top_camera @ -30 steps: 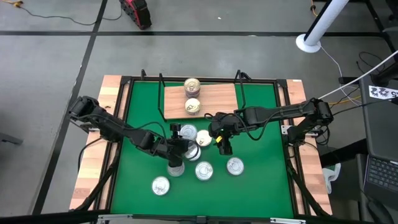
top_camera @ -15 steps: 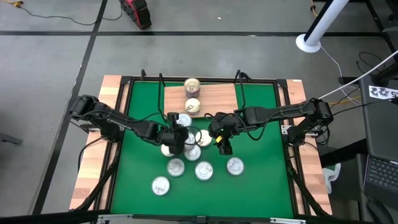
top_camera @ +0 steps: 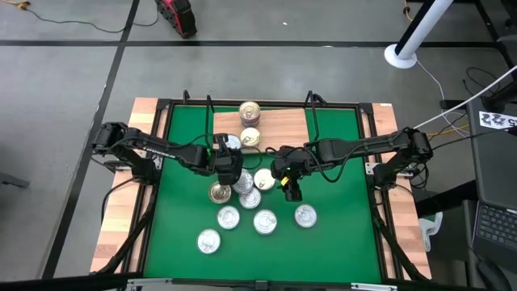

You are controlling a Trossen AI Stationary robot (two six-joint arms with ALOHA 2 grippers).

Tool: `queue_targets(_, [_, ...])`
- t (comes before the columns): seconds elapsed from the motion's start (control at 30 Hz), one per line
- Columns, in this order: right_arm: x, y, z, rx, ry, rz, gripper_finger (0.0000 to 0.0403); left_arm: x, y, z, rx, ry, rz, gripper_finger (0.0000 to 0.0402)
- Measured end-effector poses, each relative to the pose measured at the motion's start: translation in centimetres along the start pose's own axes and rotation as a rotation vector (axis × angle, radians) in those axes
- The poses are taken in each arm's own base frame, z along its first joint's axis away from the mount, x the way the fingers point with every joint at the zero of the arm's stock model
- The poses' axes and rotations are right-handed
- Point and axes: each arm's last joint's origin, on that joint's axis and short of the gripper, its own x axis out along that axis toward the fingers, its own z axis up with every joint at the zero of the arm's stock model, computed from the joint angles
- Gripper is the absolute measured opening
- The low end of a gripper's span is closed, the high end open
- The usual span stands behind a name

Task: Stack canned seafood by type on shelf
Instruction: Put the yellow-blue tuna can on the shelf

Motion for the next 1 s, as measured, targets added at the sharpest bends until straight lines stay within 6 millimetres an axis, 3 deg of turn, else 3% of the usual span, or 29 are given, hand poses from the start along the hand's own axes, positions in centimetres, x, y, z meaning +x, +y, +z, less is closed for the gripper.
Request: queue_targets(1.0, [0.0, 0.0, 0.0, -0.003, -0.003, 0.000, 0.0255, 4.9, 7.4, -0.7, -0.149, 0.090, 0.057, 0.0000])
